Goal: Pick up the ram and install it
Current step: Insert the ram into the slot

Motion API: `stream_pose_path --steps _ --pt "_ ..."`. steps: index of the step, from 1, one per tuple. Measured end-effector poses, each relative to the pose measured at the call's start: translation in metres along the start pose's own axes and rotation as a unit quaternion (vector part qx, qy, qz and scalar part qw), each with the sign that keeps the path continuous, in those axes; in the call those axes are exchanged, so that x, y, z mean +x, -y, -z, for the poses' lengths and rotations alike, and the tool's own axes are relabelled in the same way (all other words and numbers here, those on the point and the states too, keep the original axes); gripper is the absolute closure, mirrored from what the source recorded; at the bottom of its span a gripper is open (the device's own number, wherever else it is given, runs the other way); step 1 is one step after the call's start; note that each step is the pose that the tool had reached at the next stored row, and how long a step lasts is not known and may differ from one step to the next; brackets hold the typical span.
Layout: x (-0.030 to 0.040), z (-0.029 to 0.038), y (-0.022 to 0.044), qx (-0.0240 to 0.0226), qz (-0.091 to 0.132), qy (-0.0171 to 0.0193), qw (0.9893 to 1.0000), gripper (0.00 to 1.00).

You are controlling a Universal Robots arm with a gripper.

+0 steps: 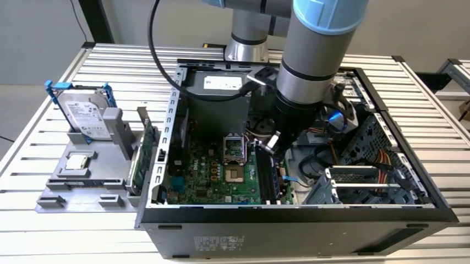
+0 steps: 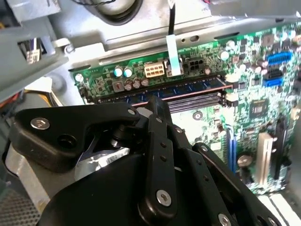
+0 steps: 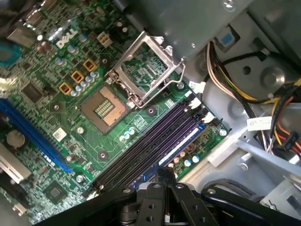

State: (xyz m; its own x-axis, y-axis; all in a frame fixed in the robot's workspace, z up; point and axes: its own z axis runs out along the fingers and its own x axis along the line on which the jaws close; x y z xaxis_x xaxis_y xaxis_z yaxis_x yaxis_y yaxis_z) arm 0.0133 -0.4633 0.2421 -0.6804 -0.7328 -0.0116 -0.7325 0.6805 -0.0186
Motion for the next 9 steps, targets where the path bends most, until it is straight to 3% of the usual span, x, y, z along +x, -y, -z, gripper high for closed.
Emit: stream_pose_path --steps 4,9 --pt "0.0 0.0 0.0 -0.0004 0.033 0.0006 0.9995 1.0" --pt "0.0 0.0 0.0 -0.0009 0.072 0.0014 0.9974 1.0"
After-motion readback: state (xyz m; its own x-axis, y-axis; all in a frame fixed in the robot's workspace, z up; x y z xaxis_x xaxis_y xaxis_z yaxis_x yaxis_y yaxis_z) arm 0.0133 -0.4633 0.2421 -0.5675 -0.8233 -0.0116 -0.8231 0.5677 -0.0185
